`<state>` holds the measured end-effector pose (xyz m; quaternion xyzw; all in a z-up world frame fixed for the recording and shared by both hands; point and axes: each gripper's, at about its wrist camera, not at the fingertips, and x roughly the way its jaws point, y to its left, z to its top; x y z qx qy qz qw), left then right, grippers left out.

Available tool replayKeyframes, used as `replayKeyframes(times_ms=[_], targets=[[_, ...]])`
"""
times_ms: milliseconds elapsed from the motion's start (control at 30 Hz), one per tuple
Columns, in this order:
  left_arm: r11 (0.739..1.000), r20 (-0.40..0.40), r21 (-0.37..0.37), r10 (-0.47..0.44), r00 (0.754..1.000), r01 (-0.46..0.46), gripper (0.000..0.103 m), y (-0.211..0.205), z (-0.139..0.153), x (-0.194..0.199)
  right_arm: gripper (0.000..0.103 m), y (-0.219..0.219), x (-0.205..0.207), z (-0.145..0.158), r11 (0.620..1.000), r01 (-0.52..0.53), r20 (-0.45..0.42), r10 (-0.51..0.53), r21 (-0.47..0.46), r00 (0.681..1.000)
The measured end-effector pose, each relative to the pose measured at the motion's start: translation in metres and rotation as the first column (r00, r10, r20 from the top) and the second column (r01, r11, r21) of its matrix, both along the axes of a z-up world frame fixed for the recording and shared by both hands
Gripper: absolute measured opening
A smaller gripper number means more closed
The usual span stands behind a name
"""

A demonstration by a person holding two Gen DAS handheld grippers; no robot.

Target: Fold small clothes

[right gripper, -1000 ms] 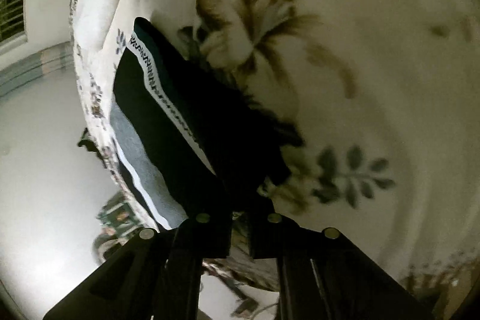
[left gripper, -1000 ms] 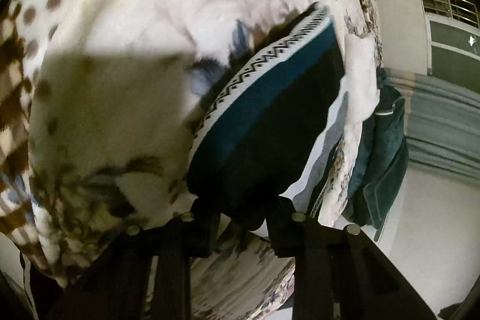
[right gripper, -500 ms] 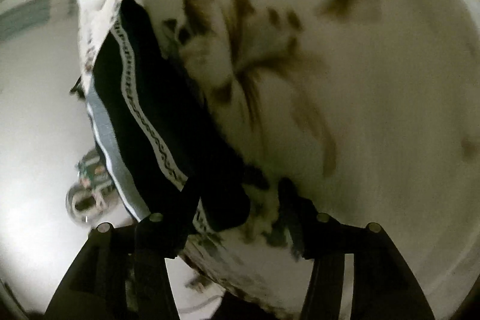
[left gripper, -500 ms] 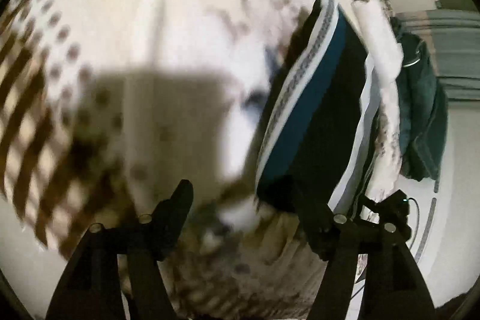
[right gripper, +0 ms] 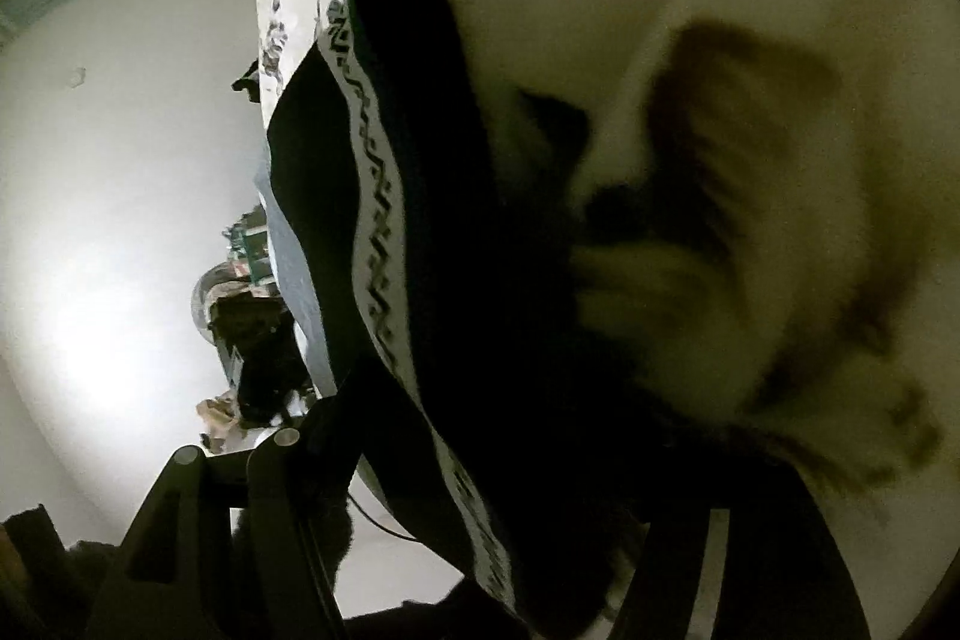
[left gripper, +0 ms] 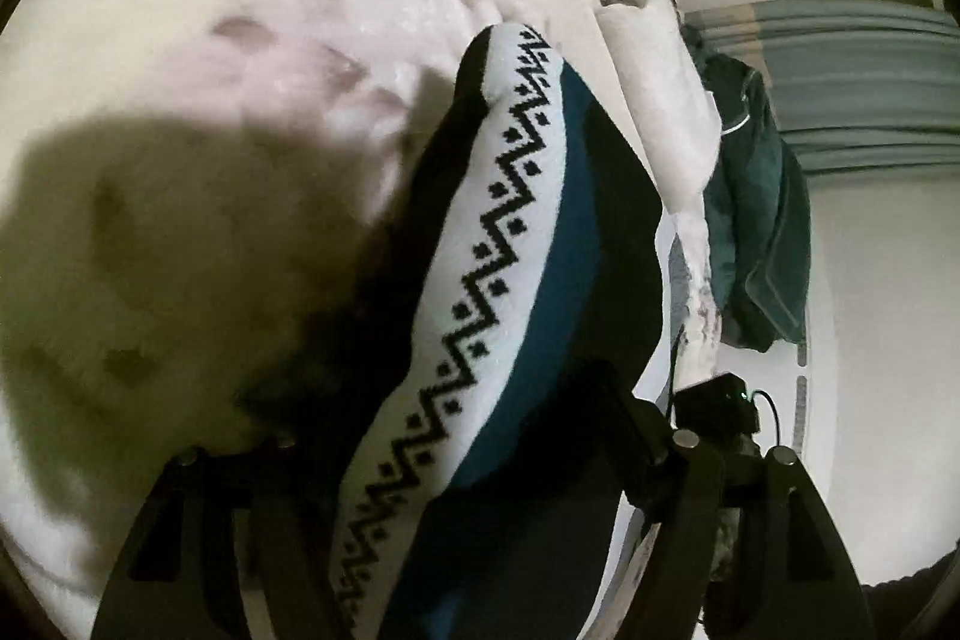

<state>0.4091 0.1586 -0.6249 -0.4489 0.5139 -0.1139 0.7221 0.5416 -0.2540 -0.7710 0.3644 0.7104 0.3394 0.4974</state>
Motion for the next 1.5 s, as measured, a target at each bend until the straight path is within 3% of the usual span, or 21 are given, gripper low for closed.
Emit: replayKeyframes(times_ms=[167,233,267,300,400,567,733,967,1133,1267,1400,1467,1500], targets=[[0.999,0.016,-0.036,-0.005,1.000,0.006,0.069,0.001,0.002,0.001,0.071,0.026,0.006,-0.006,0.996,-0.023,-0.014,0.025,0.089,1.000],[1.000,0.039,-0.029,0.003,0.999,-0.001,0.060,0.001,0.007,0.000,0.071,0.037,0.006,-0.004,0.994,-0.048,-0.005,0.048,0.094,0.999],[0.999,0.051,-0.033,0.009,0.999,-0.008,0.037,0.001,0.009,0.000,0.066,0.043,0.007,-0.001,0.994,-0.058,0.007,0.057,0.093,0.998],[0.999,0.057,-0.035,0.015,0.998,-0.014,0.033,0.001,0.014,0.002,0.039,0.046,0.008,0.002,0.993,-0.053,0.013,0.052,0.102,0.999],[1.000,0.075,0.005,0.016,0.997,-0.016,0.024,-0.001,0.031,0.010,0.030,0.052,0.007,0.007,0.998,-0.023,0.026,0.021,0.062,0.999],[1.000,0.089,0.019,-0.024,0.996,0.022,0.023,-0.003,0.065,0.041,0.026,0.040,0.006,0.048,0.997,0.049,0.069,-0.053,0.062,0.996],[0.994,0.154,0.044,-0.101,0.983,0.095,0.023,-0.009,0.111,0.112,0.026,0.026,0.041,0.110,0.988,0.135,0.167,-0.145,0.073,0.975],[0.978,0.249,0.086,-0.204,0.947,0.188,0.024,-0.030,0.152,0.280,0.026,0.002,0.151,0.167,0.962,0.267,0.288,-0.273,0.061,0.918],[0.961,0.254,0.118,-0.271,0.928,0.249,0.024,-0.046,0.140,0.385,0.026,-0.015,0.252,0.168,0.943,0.331,0.335,-0.322,0.031,0.885],[0.942,0.201,0.145,-0.328,0.923,0.303,0.025,-0.056,0.102,0.445,0.026,-0.024,0.312,0.146,0.942,0.335,0.333,-0.308,-0.024,0.891],[0.926,0.143,0.172,-0.362,0.921,0.337,0.033,-0.063,0.085,0.465,0.028,-0.025,0.340,0.117,0.933,0.334,0.317,-0.280,-0.131,0.906],[0.917,0.123,0.186,-0.378,0.918,0.352,0.039,-0.063,0.088,0.465,0.037,-0.027,0.340,0.113,0.928,0.342,0.310,-0.285,-0.150,0.907],[0.907,0.101,0.218,-0.387,0.916,0.359,0.043,-0.062,0.092,0.463,0.047,-0.031,0.332,0.116,0.923,0.345,0.311,-0.282,-0.172,0.908]])
